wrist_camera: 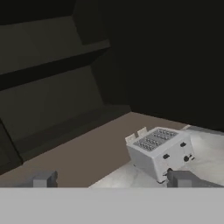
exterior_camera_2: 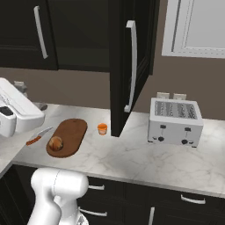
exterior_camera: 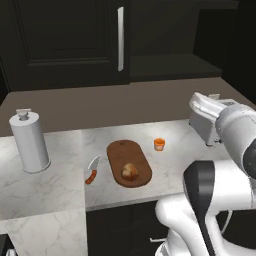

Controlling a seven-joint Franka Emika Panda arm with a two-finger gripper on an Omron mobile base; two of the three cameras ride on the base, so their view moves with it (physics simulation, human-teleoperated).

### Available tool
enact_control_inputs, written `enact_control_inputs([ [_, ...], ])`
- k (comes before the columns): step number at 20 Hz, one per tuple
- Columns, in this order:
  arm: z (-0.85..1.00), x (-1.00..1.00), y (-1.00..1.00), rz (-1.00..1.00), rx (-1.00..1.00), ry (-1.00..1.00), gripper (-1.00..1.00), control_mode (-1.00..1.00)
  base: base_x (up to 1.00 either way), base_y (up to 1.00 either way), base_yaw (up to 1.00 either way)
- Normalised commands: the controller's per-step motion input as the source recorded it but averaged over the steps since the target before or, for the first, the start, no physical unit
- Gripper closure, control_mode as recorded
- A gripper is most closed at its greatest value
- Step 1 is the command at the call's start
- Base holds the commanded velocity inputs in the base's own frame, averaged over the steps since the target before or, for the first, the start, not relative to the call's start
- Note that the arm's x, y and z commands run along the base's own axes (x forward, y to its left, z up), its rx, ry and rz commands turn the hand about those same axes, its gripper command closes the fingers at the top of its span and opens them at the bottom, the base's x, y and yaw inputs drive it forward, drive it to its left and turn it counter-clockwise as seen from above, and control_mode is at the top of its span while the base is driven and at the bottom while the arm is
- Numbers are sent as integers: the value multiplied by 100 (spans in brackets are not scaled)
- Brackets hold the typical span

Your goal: Pick the bread, place it on the cutting board, pick the jam, place it on the counter, and close the cabinet.

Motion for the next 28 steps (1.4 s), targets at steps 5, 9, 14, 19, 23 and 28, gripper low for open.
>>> enact_control_inputs([
  [5, 0, -38, -10, 12, -6, -2, -100, -100, 0, 0, 0],
  [9, 0, -39, -16, 12, -7, -6, -100, -100, 0, 0, 0],
  [14, 0, -38, -12, 11, -8, -8, -100, -100, 0, 0, 0],
  [19, 0, -31, -1, 2, -6, -6, -100, -100, 0, 0, 0],
  [23, 0, -14, -2, 0, -4, -6, -100, -100, 0, 0, 0],
  [28, 0, -13, -25, 0, -3, -10, -100, -100, 0, 0, 0],
])
